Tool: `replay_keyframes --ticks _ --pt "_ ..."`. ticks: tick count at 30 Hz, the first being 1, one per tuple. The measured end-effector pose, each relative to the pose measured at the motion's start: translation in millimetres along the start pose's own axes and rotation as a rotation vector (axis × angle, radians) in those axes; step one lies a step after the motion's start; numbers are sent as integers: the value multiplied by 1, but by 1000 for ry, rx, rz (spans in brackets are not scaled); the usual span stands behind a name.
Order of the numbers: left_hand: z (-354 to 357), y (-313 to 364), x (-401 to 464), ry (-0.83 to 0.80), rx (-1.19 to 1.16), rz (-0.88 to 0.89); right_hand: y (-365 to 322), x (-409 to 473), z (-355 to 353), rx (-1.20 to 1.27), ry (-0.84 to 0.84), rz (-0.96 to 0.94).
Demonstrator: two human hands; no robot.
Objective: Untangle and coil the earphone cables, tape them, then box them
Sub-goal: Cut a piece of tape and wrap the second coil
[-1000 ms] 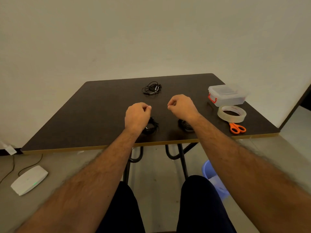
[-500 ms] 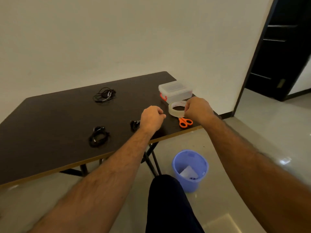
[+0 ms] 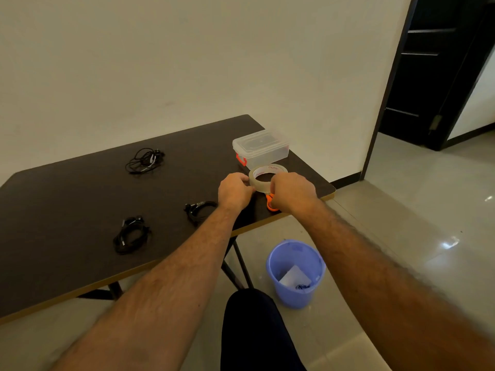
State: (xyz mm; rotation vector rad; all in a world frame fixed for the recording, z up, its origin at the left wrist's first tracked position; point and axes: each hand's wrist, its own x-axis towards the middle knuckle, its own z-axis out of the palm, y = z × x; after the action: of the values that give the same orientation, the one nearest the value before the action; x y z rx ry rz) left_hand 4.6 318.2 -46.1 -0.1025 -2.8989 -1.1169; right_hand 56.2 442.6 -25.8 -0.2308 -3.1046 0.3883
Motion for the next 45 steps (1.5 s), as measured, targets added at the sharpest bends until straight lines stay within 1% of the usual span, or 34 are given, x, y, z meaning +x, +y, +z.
replay_keyframes --ticks 5,8,11,14,17,19,21,23,25,27,31,37,39,45 --pt "3 -2 0 45 4 -23 -2 -2 -2 -13 -6 45" --pt "5 -3 1 56 -4 -37 -4 -2 -3 -26 -51 60" --pt "5 -3 2 54 -1 -36 -3 -5 -7 -64 -84 41" --pt "5 -3 3 51 -4 -40 1 -9 -9 -75 -68 16" --pt "4 -4 4 30 -11 -45 7 -11 -14 -33 -76 -11" --pt "4 -4 3 25 -17 -45 12 -11 -18 55 -92 -40" --pt "5 -4 2 23 -22 -38 15 -9 -20 191 -14 -84" --pt "5 -5 1 21 -19 -33 15 -4 -19 298 142 -120" --pt "5 -6 -1 23 -31 -36 14 2 -14 347 228 -151" --pt "5 -7 -2 36 -53 -40 16 8 -8 301 199 -169" --pt "2 -6 -3 38 -54 -34 27 19 -12 260 19 -150" --pt "4 -5 -3 26 -44 -27 39 21 -17 191 -15 -167" --pt "4 -4 -4 22 -40 -29 42 18 -13 178 8 -164" --pt "-4 0 -4 22 29 -48 37 18 -8 66 220 -65"
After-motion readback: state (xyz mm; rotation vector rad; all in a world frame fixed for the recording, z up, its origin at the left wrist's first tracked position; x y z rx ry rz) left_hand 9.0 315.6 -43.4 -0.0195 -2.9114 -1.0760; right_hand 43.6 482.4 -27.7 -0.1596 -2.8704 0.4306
